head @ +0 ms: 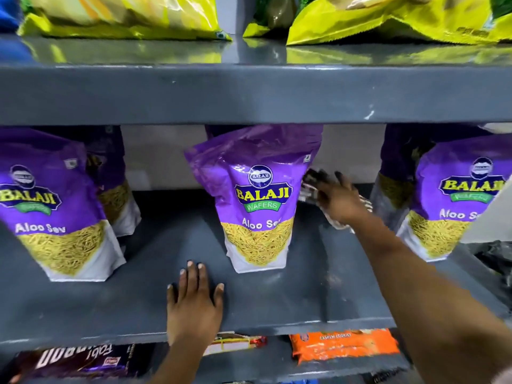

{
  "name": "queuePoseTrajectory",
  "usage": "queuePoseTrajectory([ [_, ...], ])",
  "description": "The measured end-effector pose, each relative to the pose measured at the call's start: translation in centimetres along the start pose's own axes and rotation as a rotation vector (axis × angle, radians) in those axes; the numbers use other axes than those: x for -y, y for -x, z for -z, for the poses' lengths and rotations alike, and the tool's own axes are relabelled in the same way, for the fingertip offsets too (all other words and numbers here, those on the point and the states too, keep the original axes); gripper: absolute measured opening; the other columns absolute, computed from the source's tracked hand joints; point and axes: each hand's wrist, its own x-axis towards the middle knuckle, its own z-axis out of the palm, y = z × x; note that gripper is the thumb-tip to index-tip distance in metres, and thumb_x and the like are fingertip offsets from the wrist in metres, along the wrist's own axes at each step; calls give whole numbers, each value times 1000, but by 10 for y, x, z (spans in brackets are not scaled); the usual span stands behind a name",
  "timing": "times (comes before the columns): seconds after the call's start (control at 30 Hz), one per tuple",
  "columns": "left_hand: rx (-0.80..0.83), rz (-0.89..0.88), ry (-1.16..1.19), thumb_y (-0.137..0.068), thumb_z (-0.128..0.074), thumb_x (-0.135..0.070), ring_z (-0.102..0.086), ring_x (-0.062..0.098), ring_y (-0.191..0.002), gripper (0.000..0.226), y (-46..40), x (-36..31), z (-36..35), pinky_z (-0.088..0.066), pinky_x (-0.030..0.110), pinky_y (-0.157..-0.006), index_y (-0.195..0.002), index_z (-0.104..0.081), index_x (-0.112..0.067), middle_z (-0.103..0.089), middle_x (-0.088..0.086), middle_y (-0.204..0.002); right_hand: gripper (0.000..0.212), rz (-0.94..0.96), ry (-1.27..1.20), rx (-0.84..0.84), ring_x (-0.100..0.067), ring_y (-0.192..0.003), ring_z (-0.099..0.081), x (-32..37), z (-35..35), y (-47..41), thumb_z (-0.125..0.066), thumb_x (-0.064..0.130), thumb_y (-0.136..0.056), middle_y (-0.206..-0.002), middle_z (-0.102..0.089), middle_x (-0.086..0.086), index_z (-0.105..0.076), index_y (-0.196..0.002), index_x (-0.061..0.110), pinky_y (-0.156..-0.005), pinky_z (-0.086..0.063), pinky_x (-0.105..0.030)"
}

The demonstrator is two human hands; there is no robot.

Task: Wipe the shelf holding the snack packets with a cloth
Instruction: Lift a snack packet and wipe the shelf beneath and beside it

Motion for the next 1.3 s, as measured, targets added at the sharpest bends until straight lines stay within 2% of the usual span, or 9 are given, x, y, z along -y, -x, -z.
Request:
queuePoseTrajectory([
  [0.1, 26, 14, -10, -93, -12, -49, -63, 36, -106, 72, -1, 1, -3, -51, 54, -82, -116, -62, -2, -61, 21, -124, 47, -47, -29, 431, -29, -142, -15, -27, -53, -16, -37, 29, -97, -156, -17, -5, -25, -142, 20, -118, -14, -42],
  [0.2, 11, 27, -25, -93, -1, -50, -65, 36, -104, 81, -3, 2, -4, -53, 53, -79, -115, -63, -2, -64, 20, -120, 56, -116, -25, 384, -29, -140, -23, -39, -71, -25, -41, 37, -94, -156, -16, -7, -20, -143, 23, -115, -24, -40],
  [0.37, -65, 34, 3, -83, -25, -47, -55, 37, -118, 68, -5, 2, -9, -45, 54, -93, -125, -55, -3, -54, 19, -133, 51, -75, 3, 350, -28, -139, -25, -39, -65, -10, -49, 23, -89, -153, -27, -6, -34, -137, 33, -115, -24, -42],
  [0.53, -81, 16, 19, -69, 10, -56, -13, 28, -144, 92, -1, -1, -5, -13, 45, -116, -146, -15, -12, -11, 10, -157, 44, -95, -118, 307, -31, -130, -37, -30, -67, 33, -54, 20, -85, -141, -41, -5, -50, -122, 42, -110, -29, -52],
  [0.8, -73, 29, 9, -63, 19, -54, -3, 25, -145, 97, 1, -2, -3, -8, 43, -117, -147, -4, -12, 0, 9, -158, 49, -115, -136, 293, -26, -128, -41, -14, -47, 123, -47, 7, -83, -139, -45, 4, -55, -113, 44, -107, -32, -45],
  [0.97, -89, 23, 12, -65, 17, -54, -6, 27, -145, 96, -1, -2, -6, -9, 46, -117, -147, -10, -12, -4, 10, -158, 48, -177, -579, 230, -28, -104, -61, -25, -29, 105, -52, -4, -77, -114, -65, -7, -65, -96, 39, -89, -50, -39],
  [1.1, -85, 23, -2, -64, 18, -54, -4, 26, -145, 97, -1, -1, -5, -8, 44, -117, -147, -8, -13, -2, 9, -158, 50, -160, -115, 380, -33, -134, -28, -14, -35, 72, -56, 24, -83, -145, -34, -6, -43, -129, 39, -112, -24, -49],
  [1.2, -87, 20, -6, -64, 19, -53, -4, 25, -145, 96, 0, -1, -4, -7, 44, -117, -147, -7, -13, -1, 9, -158, 60, -98, -103, 433, -25, -144, -1, 2, -51, 68, -51, 45, -86, -157, -6, 5, -23, -139, 41, -116, -5, -55],
  [1.3, -68, 18, -17, -64, 20, -52, -2, 25, -145, 96, -1, -1, -4, -6, 43, -117, -147, -4, -13, 2, 9, -158, 52, -116, -155, 389, -21, -145, 0, 8, -64, 87, -44, 40, -92, -157, -3, 9, -20, -139, 43, -116, 0, -54],
])
